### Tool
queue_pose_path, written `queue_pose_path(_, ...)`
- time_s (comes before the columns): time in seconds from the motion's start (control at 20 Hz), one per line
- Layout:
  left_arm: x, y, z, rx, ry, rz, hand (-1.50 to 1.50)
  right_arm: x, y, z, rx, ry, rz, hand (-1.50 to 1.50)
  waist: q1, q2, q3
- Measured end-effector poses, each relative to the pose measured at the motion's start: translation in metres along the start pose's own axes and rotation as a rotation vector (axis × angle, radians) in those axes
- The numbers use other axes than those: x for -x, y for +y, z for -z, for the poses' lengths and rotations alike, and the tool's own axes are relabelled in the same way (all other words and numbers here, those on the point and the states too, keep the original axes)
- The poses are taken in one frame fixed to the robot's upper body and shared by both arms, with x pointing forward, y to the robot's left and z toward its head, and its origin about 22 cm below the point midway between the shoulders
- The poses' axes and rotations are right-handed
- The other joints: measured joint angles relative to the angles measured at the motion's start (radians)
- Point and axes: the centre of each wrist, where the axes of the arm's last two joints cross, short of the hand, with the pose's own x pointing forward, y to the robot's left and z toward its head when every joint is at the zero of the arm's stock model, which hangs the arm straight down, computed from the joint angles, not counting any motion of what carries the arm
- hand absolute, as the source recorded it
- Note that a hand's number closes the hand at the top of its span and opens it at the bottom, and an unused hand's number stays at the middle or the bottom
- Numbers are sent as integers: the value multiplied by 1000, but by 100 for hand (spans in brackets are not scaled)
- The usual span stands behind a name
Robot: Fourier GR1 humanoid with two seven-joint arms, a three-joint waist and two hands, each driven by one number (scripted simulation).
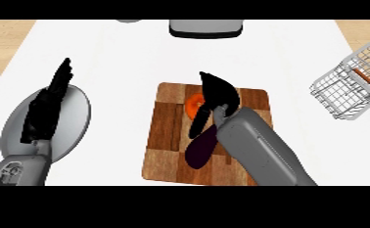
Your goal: Pick the squash from the cutting board and place it in the tiered basket
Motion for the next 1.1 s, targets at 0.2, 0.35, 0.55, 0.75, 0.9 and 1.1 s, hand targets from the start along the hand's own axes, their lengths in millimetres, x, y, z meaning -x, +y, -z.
queue_pose_path(0.2, 7, 3, 4, 2, 6, -2, 0, 1, 4, 11, -19, 21, -5, -150, 0, 1, 0)
queue_pose_path(0.35, 8, -1, 3, 3, 9, -2, 0, 2, 8, 18, -38, 32, -8, -150, 2, 1, 0)
queue_pose_path(0.55, 9, 1, 7, 5, 5, -1, 0, 3, 17, 31, -58, 53, -15, -150, 6, 2, 0)
queue_pose_path(0.75, 9, -2, 0, 13, 6, 3, 0, 4, 27, 34, -96, 63, -13, 150, 7, 2, 0)
queue_pose_path(0.9, 7, -3, 1, 12, 3, -3, 0, 6, 32, 38, -140, 45, -39, 150, 8, -2, -1)
queue_pose_path(1.1, 5, -3, 5, 10, 1, -5, 0, 0, 31, 40, -130, -1, -161, 150, 6, -4, -4)
